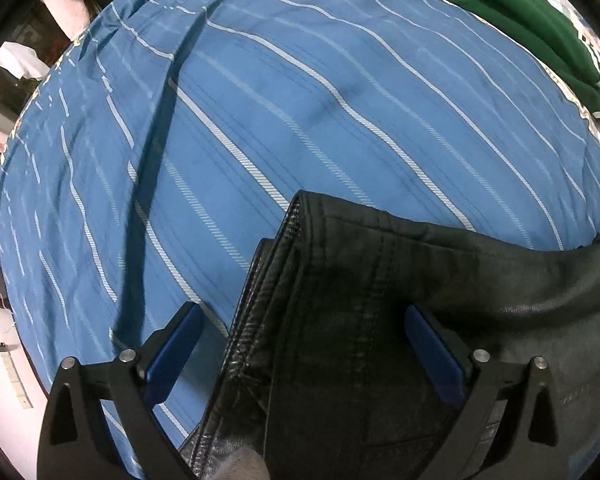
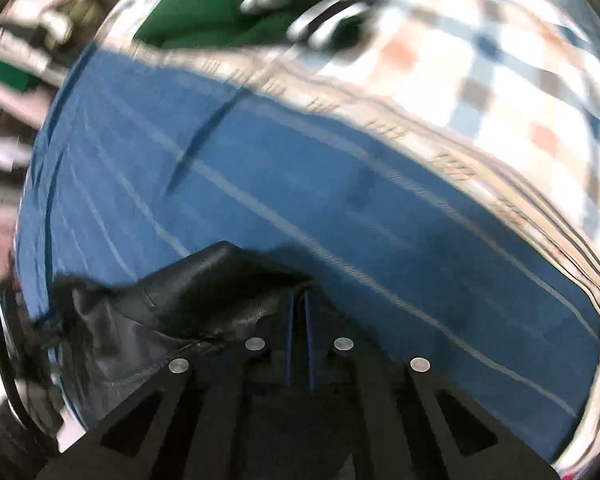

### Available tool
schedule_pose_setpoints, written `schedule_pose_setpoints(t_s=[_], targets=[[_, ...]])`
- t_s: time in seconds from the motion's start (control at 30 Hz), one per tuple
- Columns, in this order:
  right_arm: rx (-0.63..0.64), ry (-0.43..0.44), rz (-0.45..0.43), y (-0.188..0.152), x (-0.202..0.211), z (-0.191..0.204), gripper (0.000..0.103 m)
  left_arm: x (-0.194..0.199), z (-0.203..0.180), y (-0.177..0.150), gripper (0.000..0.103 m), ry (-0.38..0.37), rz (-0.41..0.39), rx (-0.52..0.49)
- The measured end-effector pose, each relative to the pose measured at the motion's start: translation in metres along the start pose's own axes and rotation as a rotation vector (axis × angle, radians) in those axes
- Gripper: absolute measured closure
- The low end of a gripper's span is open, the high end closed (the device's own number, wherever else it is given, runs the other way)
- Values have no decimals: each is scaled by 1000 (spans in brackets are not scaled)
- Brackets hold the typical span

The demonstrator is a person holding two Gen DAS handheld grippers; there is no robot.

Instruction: Fold large clothes

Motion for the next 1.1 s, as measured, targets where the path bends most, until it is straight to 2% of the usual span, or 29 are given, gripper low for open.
schedule_pose_setpoints(t_s=[0.07,0.13,0.2,0.27,0.3,0.33,0.4,0.47,0.57,0.63,0.67,0.7,0.8,0.87,0.97,1.03,1.1], targets=[[-96,11,-28,-2,7,-21,99,-1,2,0,0,-15,-1,0],[-119,-28,-34,-6,3,-25,99,0,2,1,0,-12,3,-6],[-130,-75,1,-10,-12,-20,99,3,2,1,0,7,9,-18],[-193,-73,52,-7,-21,-24,99,10,2,7,0,50,14,-31],[-196,-72,55,-5,-17,-22,94,17,1,9,0,71,10,-41],[-193,-76,53,-4,-10,-20,92,26,0,11,0,84,-1,-49],[-165,-80,15,-7,12,-11,81,41,-2,10,0,106,-28,-58],[-115,-82,-36,-21,39,4,80,54,-7,7,0,134,-66,-65],[-52,-20,-53,-50,54,27,79,53,-13,1,0,170,-63,-85],[-24,22,-10,-66,49,44,68,37,-13,-3,0,183,-24,-95],[-8,43,39,-74,42,54,61,23,-12,-6,0,176,19,-91],[12,55,106,-87,24,71,61,19,-15,-10,0,159,17,-79],[44,36,213,-107,-11,89,62,6,-5,-13,0,81,-21,-31],[42,-47,225,-112,-39,91,67,-1,5,-12,0,14,-39,9],[-51,-54,263,-108,-65,81,67,-11,21,-10,0,-98,-76,62],[-82,-65,294,-103,-68,81,67,-12,24,-5,0,-118,-60,53],[-70,-64,302,-104,-65,83,67,-7,27,2,0,-102,-25,41]])
Point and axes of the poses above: each gripper's, at about its wrist camera, not at the fingertips, and x roughly against the way its jaws point, z to its left, y to its top, the point moved 1 cm from there along -x, roughly the way its jaws point, and after that the axes turned 15 degrees about -x, right-handed, at the moved point
